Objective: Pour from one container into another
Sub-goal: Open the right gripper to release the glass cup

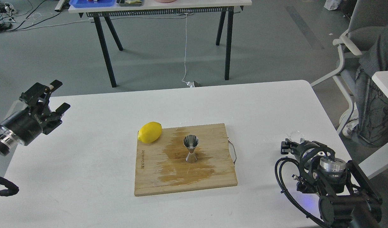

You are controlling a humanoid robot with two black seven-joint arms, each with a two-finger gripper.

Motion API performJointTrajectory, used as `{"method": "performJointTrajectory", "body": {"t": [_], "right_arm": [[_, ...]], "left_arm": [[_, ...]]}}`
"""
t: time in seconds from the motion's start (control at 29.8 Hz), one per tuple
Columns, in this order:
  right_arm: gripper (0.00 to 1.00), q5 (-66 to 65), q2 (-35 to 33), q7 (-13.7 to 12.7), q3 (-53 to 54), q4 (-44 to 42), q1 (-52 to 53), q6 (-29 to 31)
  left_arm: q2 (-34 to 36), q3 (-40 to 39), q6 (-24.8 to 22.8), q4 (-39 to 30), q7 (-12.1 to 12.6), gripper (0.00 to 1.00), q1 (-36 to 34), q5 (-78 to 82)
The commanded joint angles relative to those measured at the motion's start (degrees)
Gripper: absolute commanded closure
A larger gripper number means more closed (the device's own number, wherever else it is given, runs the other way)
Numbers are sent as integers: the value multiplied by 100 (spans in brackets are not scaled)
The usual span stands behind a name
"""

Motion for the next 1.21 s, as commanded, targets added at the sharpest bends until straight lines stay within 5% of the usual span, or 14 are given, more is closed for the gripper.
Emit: {"method": "performJointTrajectory", "body": {"t": [0.0, 0.37, 0.64, 1.17], "right_arm": [[46, 0, 1, -2, 10, -3, 0, -6], [32, 0, 1, -19, 10, 6, 0, -14], [3, 0, -8, -19, 10, 58, 0, -23], [2, -9, -148, -2, 80, 384, 70, 3]], "left_arm": [[-1, 0, 0, 0, 0, 0, 0, 2], [8, 0, 0, 0, 0, 0, 0, 2], [8, 0, 0, 9, 0, 0, 0, 2], [-9, 26, 0, 9, 0, 0, 9, 2]]}}
